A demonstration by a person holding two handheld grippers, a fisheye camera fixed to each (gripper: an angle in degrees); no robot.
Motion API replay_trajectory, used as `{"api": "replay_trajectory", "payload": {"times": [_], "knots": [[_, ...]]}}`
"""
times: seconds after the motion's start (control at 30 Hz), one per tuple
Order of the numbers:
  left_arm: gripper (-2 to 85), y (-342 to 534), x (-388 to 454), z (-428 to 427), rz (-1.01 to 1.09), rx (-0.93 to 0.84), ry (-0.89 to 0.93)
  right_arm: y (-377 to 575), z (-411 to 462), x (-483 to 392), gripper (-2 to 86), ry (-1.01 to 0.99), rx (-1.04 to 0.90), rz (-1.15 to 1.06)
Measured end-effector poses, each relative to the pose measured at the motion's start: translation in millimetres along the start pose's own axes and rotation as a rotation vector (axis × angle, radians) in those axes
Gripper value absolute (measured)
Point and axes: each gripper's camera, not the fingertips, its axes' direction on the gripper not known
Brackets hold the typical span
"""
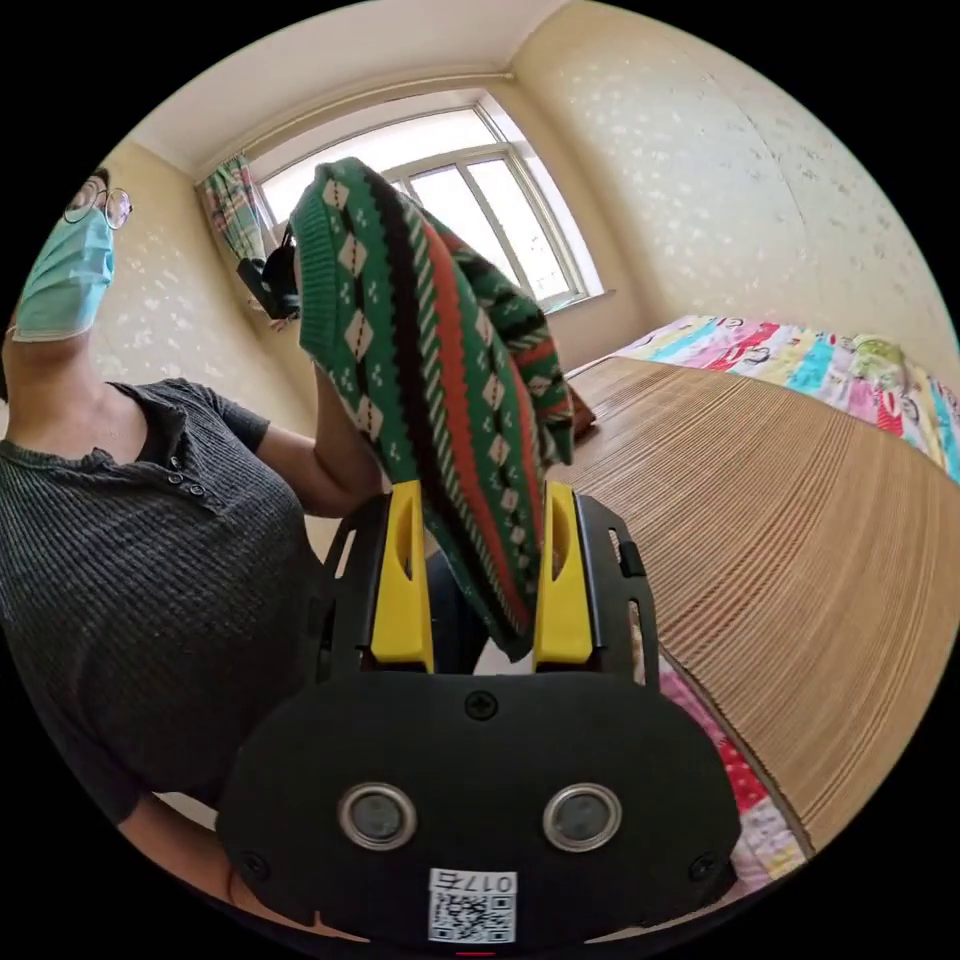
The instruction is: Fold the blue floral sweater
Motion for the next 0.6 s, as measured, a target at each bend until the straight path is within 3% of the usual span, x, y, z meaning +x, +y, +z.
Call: {"api": "replay_trajectory", "payload": {"times": [0.1, 0.2, 0.27, 0.37, 0.47, 0.6], "knots": [[3.5, -3, 4, 10, -0.007, -0.03, -0.028, 15, 51, -22, 19.9, -0.094, 0.026, 0.01], [3.5, -3, 10, 22, -0.026, -0.046, -0.049, 5, 89, -60, 21.9, -0.082, -0.08, -0.041], [3.5, -3, 13, 28, -0.04, -0.044, -0.049, -3, 104, -83, 20.0, 0.005, -0.138, -0.041], [3.6, -5, 11, 33, -0.057, -0.048, -0.055, -7, 124, -97, 8.4, 0.255, -0.271, -0.016], [3.7, -10, -1, 25, -0.03, -0.049, -0.049, -9, 81, -89, 4.9, 0.493, -0.204, 0.065], [3.8, -27, -30, 5, 0.084, -0.113, 0.256, -21, -58, -98, 4.5, 0.72, 0.08, 0.202]]}}
